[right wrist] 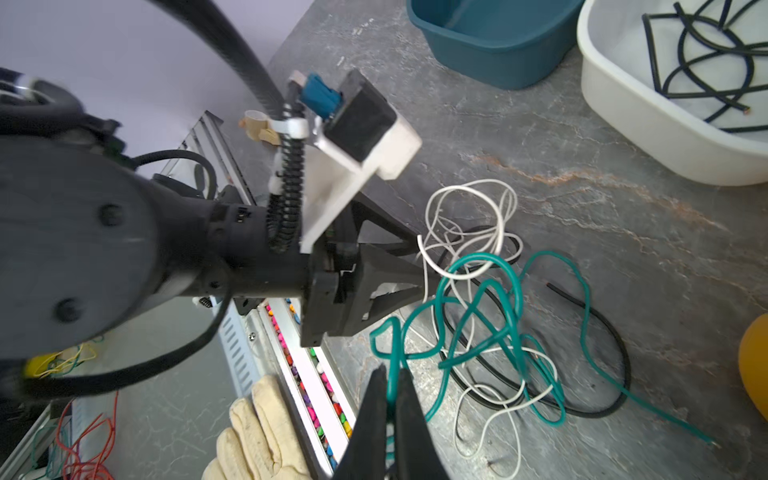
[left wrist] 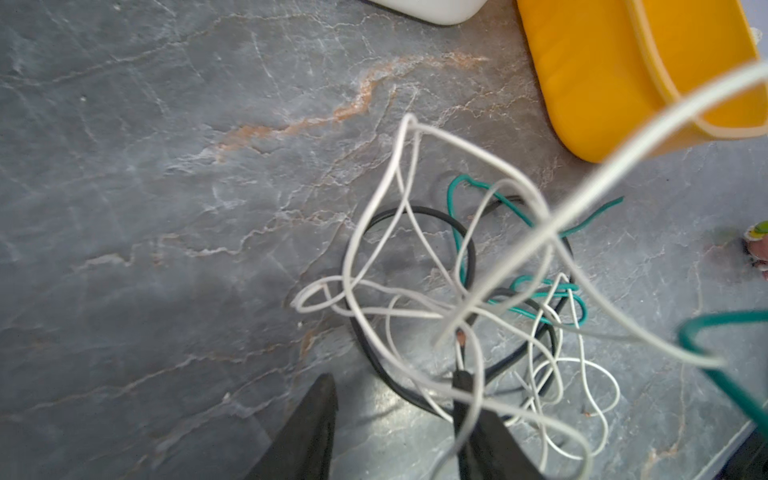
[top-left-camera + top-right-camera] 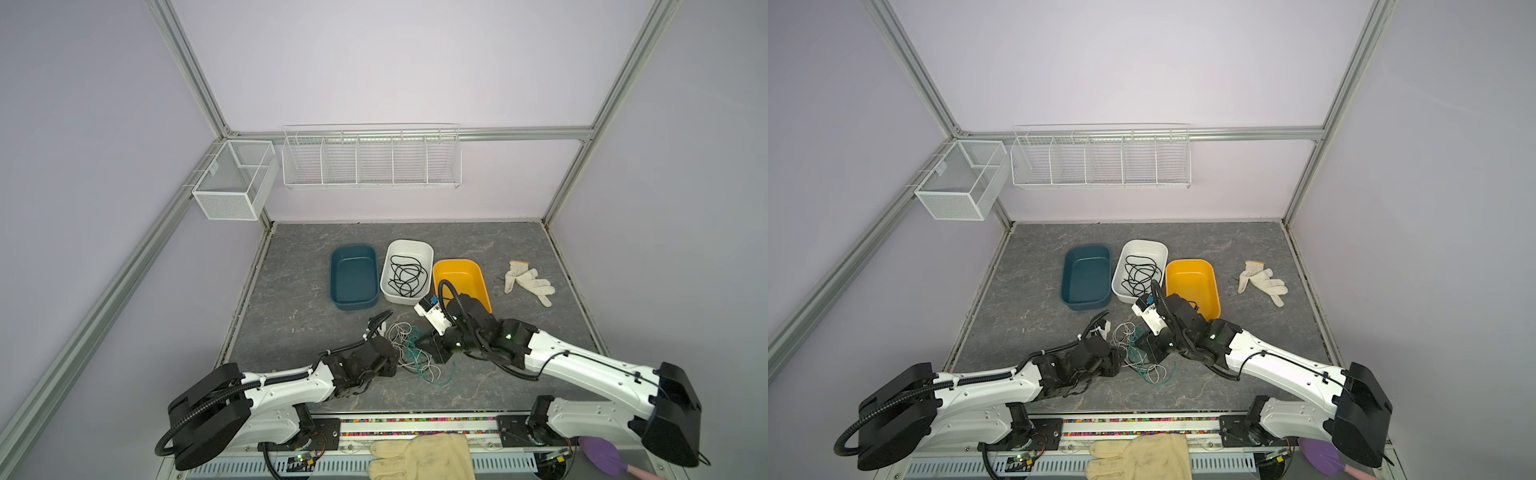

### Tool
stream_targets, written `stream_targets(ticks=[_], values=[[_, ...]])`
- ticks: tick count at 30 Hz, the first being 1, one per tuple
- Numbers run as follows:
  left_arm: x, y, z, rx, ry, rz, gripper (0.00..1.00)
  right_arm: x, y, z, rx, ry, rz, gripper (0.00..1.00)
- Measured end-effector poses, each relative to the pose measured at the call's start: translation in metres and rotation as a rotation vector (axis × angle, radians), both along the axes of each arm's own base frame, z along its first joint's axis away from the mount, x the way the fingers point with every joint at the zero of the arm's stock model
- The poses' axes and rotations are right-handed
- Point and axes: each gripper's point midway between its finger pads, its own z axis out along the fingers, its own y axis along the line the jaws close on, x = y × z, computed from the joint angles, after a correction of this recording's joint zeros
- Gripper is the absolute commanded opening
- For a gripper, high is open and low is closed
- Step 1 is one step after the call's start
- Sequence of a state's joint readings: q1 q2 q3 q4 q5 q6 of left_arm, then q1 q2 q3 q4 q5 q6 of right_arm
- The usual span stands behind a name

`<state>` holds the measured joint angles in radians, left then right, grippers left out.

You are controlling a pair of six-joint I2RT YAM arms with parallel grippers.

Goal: Untangle the cables
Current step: 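Grasp a green cable with the right gripper and lift while left holds white cables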

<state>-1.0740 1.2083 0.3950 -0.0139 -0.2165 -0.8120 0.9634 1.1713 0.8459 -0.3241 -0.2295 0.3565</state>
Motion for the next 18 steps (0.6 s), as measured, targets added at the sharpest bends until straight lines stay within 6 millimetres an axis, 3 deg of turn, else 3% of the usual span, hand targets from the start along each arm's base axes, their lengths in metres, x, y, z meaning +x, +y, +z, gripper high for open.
stream_targets(ticks=[5, 9, 18], values=[[-0.001, 0.001, -0.003, 0.004, 0.002, 0.0, 0.46, -0.009, -0.004, 0.017, 0.033, -0.025, 0.04, 0.07], [0.0, 0.0, 0.007, -0.027, -0.009, 0.0, 0.46, -0.012, -0.007, 0.017, 0.024, -0.027, 0.05, 0.07], [-0.01, -0.011, 0.079, -0.32, -0.099, -0.056, 0.49, -0.013, -0.009, 0.01, 0.012, -0.017, 0.052, 0.07]])
